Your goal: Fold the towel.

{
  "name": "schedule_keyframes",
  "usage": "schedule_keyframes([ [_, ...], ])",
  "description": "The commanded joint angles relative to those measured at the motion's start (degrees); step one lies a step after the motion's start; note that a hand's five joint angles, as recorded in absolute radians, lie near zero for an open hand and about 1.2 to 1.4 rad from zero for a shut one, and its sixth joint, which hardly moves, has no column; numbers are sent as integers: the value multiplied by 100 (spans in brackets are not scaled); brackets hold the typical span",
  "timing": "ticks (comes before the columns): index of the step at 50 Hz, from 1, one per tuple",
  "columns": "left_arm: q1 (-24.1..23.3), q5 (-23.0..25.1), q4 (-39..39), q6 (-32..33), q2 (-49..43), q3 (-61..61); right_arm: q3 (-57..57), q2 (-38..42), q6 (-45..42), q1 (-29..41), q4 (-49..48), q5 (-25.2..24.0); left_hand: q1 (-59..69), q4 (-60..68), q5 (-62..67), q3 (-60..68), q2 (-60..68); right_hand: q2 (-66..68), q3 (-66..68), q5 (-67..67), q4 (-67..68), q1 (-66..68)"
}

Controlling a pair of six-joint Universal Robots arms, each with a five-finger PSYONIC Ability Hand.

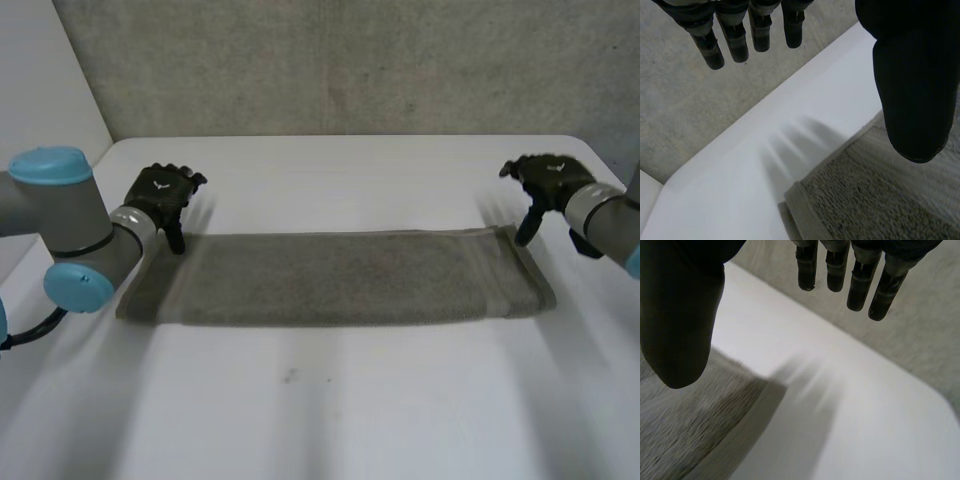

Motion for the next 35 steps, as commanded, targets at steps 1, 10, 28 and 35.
schedule_keyframes([
  [1, -42, -137, -181, -42, 699, -416, 397, -936, 22, -56, -143, -10, -41, -16, -187, -12, 3, -491, -442, -354, -491, -342],
  [10, -138, -84, -41, -156, 1789, -1830, 2460, -2071, -285, -91, -810, -71, -41, -16, -187, -12, 3, -491, -442, -354, -491, -342],
  [28, -235, -66, 601, -359, 2731, -3344, 5136, -2293, -1621, -82, -2208, 7, -41, -16, -187, -12, 3, 1415, 1464, 1552, 1415, 1565],
  [35, -253, -58, 610, -393, 2722, -3379, 4952, -1845, -1683, -82, -2411, 8, -41, -16, -187, -12, 3, 2878, 2927, 3015, 2877, 3027],
])
